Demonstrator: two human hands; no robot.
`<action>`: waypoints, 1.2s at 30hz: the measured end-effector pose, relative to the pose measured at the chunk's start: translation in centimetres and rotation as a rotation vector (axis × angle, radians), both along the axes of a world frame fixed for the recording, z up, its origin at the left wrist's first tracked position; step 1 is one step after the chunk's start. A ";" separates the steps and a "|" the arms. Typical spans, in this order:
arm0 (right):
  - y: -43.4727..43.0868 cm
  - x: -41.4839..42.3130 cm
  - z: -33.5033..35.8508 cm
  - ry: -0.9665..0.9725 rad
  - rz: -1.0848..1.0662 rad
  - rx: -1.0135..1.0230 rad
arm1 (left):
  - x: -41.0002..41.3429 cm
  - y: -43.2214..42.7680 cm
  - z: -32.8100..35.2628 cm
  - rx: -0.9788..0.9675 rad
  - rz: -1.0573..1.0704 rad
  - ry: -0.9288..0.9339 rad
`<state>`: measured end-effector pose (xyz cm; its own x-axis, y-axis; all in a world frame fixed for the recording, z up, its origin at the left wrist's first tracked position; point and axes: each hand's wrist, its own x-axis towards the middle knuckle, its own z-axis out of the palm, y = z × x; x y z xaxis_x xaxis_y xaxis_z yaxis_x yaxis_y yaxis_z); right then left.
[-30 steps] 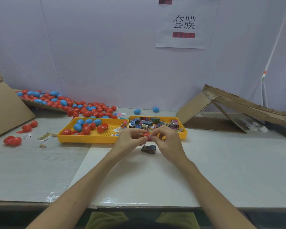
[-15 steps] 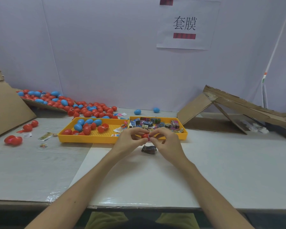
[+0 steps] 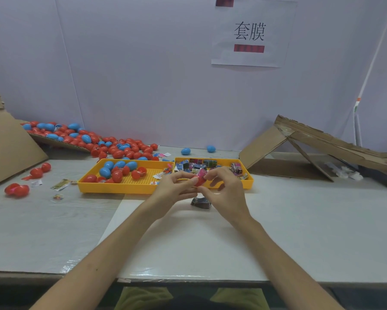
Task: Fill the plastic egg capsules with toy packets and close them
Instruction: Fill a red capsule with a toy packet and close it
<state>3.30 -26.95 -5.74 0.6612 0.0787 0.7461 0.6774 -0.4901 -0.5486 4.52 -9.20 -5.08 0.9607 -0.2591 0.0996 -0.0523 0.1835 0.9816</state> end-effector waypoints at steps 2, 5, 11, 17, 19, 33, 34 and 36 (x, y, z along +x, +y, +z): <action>0.1 0.0 -0.1 -0.024 -0.002 -0.016 | 0.0 0.0 0.0 -0.023 -0.036 0.027; 0.1 0.0 -0.2 -0.054 -0.011 -0.029 | -0.1 0.0 0.0 -0.066 -0.080 0.066; 0.2 0.0 -0.3 -0.104 -0.035 -0.057 | -0.3 -0.1 0.0 -0.095 -0.117 0.087; 0.1 0.1 -0.4 -0.136 -0.088 -0.078 | -0.4 -0.1 0.1 -0.090 -0.120 0.104; 0.1 0.1 -0.5 -0.138 -0.096 -0.083 | -0.3 -0.2 0.1 -0.084 -0.119 0.113; 0.2 -0.2 -0.1 -0.152 -0.112 -0.015 | -0.4 0.0 0.1 -0.092 -0.255 0.132; 0.2 -0.2 -0.2 -0.158 -0.115 -0.018 | -0.4 0.0 0.1 -0.087 -0.259 0.134; 0.2 -0.2 -0.2 -0.161 -0.103 -0.017 | -0.3 0.1 0.0 -0.077 -0.266 0.138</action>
<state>3.07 -26.80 -5.90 0.5384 0.0305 0.8421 0.7016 -0.5698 -0.4280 4.20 -9.08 -5.10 0.8661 -0.4998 0.0017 0.1405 0.2467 0.9589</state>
